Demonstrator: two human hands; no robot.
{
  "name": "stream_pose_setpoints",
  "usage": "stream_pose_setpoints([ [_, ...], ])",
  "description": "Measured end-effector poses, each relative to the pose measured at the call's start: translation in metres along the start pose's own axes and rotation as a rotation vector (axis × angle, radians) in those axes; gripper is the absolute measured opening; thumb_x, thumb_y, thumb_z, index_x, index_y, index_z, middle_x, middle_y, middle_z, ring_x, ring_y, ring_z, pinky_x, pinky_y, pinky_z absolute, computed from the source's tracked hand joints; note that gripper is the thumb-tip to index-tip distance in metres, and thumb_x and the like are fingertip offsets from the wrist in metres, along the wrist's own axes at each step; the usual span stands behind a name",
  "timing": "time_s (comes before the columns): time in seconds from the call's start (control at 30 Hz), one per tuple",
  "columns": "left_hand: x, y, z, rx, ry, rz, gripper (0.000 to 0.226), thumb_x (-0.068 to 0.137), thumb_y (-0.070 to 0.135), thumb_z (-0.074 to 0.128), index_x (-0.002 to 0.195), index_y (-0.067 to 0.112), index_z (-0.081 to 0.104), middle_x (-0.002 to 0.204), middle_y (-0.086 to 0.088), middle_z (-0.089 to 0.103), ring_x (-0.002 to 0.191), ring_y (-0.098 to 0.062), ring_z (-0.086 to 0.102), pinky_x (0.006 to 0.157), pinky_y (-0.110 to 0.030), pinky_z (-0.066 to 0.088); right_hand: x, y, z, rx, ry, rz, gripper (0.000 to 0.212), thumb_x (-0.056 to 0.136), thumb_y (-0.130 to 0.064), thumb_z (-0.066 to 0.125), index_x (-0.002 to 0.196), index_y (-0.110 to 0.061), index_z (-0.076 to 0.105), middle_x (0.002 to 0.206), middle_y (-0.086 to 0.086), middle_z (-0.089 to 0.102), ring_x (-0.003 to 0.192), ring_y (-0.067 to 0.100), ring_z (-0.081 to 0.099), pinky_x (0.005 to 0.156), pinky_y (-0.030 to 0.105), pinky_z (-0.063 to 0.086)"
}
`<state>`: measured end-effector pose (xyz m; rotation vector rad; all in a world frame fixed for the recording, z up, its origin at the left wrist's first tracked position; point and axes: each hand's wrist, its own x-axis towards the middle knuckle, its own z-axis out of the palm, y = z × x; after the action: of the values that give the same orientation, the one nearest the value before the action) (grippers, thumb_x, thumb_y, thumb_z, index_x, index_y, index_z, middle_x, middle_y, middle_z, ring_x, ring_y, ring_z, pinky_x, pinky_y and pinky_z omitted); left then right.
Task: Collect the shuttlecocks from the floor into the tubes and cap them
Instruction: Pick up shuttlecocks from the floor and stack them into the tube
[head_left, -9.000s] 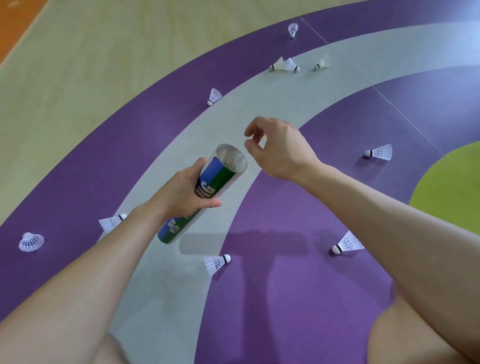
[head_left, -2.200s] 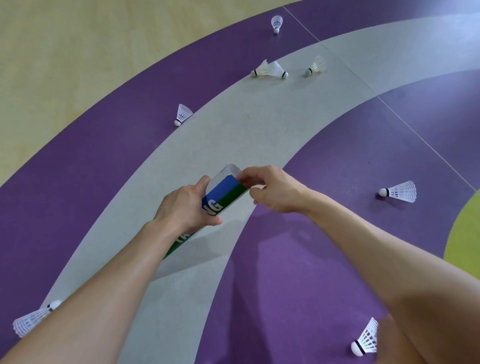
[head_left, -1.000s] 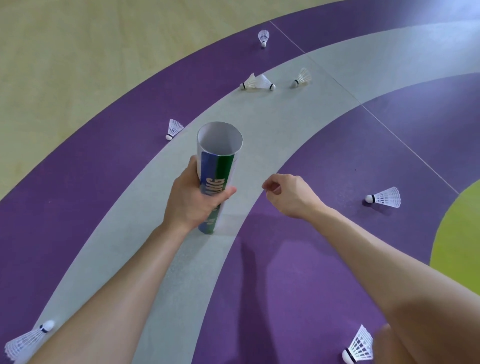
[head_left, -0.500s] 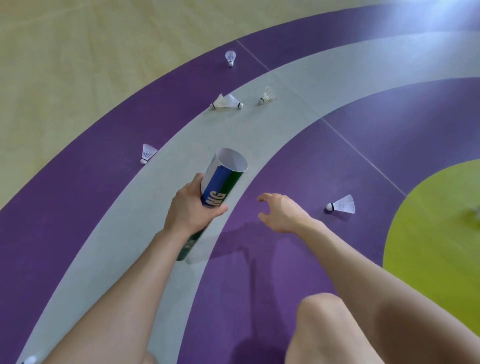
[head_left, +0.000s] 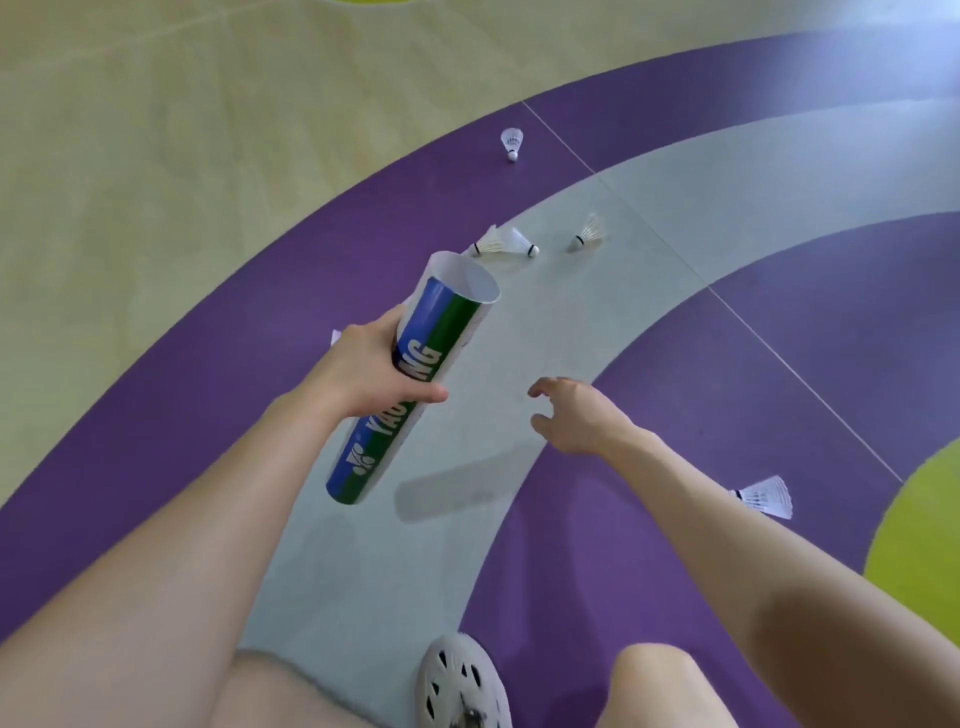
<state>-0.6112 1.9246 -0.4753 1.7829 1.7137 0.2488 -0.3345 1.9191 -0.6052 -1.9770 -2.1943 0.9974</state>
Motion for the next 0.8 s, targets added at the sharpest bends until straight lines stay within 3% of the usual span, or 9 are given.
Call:
stream_pose_setpoints([
  [0.17,0.081,-0.010,0.007,-0.120,0.079,-0.037,0.071,0.075,0.047,0.097,0.130,0.033,0.055,0.114,0.013,0.074,0.104,-0.018,0.070,0.094,-0.042,0.057,0.071,-0.013,-0.021,-0.003,-0.015,0.070,0.050,0.099,-0.033,0.059,0.148,-0.024,0.053,0.144,0.003,0.060,0.129,0.026,0.061,0.103,0.041,0.053],
  [0.37,0.168,-0.014,-0.004,0.080,-0.015,-0.085,0.074,0.070,0.056,0.096,0.125,0.033,0.054,0.115,0.007,0.076,0.108,-0.025,0.073,0.093,-0.046,0.062,0.148,-0.017,-0.074,-0.020,0.024,0.085,0.054,0.098,-0.032,0.061,0.151,-0.024,0.051,0.147,0.002,0.058,0.130,0.027,0.059,0.104,0.042,0.053],
  [0.57,0.210,-0.019,-0.026,0.141,-0.065,-0.107,0.073,0.069,0.054,0.099,0.126,0.039,0.056,0.111,0.011,0.076,0.102,-0.020,0.074,0.086,-0.042,0.060,0.190,0.001,-0.104,0.032,0.127,0.056,0.053,0.096,-0.031,0.062,0.148,-0.024,0.054,0.141,0.002,0.063,0.123,0.026,0.063,0.100,0.042,0.055],
  [0.8,0.226,-0.004,-0.073,0.089,-0.099,-0.159,0.078,0.068,0.056,0.099,0.132,0.039,0.058,0.117,0.015,0.074,0.114,-0.019,0.071,0.097,-0.042,0.057,0.209,-0.002,-0.131,0.091,0.100,0.048,0.047,0.097,-0.030,0.062,0.143,-0.022,0.058,0.128,0.000,0.070,0.117,0.021,0.066,0.097,0.038,0.056],
])
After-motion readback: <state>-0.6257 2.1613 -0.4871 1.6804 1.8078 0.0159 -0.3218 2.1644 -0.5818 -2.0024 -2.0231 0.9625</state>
